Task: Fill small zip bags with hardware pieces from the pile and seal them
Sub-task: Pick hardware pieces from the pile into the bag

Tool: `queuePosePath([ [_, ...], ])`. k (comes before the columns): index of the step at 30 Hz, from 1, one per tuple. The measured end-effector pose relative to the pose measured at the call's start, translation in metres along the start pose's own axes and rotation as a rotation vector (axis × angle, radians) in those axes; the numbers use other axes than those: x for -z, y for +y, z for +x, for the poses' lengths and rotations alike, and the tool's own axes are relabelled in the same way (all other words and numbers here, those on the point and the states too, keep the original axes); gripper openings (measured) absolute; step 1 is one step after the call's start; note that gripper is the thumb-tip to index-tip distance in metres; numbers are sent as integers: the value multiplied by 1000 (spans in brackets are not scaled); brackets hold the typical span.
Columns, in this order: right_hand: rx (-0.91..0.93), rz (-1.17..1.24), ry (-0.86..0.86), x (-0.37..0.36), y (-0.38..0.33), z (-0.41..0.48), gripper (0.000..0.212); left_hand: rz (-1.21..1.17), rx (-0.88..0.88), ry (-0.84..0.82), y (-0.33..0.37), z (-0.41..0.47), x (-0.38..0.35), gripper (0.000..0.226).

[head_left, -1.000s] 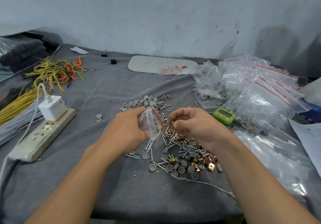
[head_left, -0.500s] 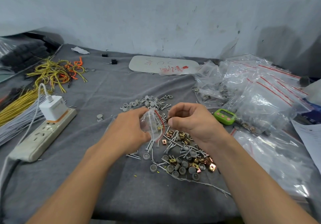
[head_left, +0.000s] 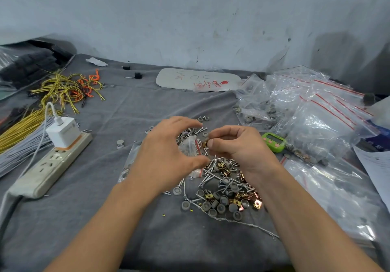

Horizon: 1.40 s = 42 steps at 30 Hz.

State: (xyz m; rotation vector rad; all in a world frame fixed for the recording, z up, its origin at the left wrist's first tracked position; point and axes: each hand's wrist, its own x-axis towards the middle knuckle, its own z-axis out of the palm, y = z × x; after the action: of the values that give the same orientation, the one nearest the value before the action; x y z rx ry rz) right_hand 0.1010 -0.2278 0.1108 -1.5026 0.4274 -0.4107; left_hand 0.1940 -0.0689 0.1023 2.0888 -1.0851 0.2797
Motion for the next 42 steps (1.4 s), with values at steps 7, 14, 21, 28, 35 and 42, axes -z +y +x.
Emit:
queuePosePath([
  [7,-81,160,-13,0,0,-3,20,16,-21,252,8,0,-14,24],
  [14,197,-433,21,-3,-6,-13,22,-53,153,110,3,3,-10,19],
  [21,323,-495,169,-10,-3,-13,14,-217,302,37,7,6,-3,14],
  [28,205,-329,286,-5,-6,-9,13,-300,403,172,6,4,0,25],
  [35,-414,486,12,-11,3,-5,12,-149,193,117,14,4,-5,19],
  [42,-527,646,40,-20,12,4,16,-184,182,-90,12,9,-12,42],
])
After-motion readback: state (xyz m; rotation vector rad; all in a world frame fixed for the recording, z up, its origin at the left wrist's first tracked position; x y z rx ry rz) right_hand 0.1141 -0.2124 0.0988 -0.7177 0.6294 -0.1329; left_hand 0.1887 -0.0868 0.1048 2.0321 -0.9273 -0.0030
